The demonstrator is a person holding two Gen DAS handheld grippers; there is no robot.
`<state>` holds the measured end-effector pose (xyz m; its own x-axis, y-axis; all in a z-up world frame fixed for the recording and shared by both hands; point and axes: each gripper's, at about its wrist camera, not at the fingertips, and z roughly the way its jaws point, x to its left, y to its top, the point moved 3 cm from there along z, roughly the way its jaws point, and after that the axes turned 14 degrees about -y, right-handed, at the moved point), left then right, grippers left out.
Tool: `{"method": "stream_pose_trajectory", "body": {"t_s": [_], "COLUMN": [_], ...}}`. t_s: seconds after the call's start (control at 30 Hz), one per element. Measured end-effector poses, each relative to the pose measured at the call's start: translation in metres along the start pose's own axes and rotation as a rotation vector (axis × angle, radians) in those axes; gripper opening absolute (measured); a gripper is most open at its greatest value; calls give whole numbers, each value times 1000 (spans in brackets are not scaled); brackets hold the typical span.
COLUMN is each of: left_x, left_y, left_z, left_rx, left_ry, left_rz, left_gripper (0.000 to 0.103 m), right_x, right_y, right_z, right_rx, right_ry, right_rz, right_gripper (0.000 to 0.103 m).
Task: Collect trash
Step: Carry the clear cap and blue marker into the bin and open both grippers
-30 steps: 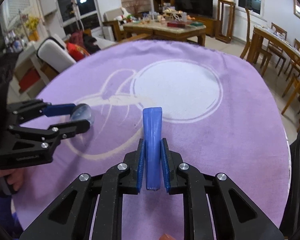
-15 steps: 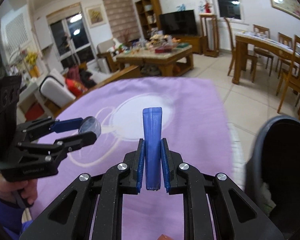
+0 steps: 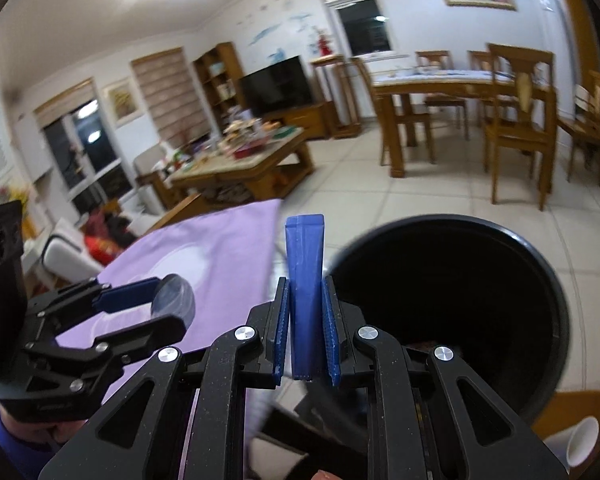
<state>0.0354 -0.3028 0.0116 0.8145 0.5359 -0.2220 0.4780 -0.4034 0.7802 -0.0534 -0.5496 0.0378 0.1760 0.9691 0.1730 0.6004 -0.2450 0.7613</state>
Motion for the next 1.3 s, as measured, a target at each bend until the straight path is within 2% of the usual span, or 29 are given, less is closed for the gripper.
{"method": "stream_pose_trajectory", "body": {"t_s": [0.27, 0.53, 0.93, 1.3], "left_x": [-34, -50, -62, -66], "left_y": [7, 9, 2, 5], "left_z": [52, 91, 119, 123], "left_rx": [47, 93, 142, 159], "left_ry": [-69, -94, -87, -76], "left_rz": [41, 58, 67, 80], "left_gripper": [53, 53, 53, 55], "right_x": [-82, -122, -124, -125], "right_y": [-18, -37, -46, -52], "right_z": [-2, 6, 21, 27], "right_rx": [3, 23, 44, 57], "right_ry": [-57, -85, -85, -96], "right_rz": [117, 195, 235, 261], "right_gripper": [17, 17, 17, 19]}}
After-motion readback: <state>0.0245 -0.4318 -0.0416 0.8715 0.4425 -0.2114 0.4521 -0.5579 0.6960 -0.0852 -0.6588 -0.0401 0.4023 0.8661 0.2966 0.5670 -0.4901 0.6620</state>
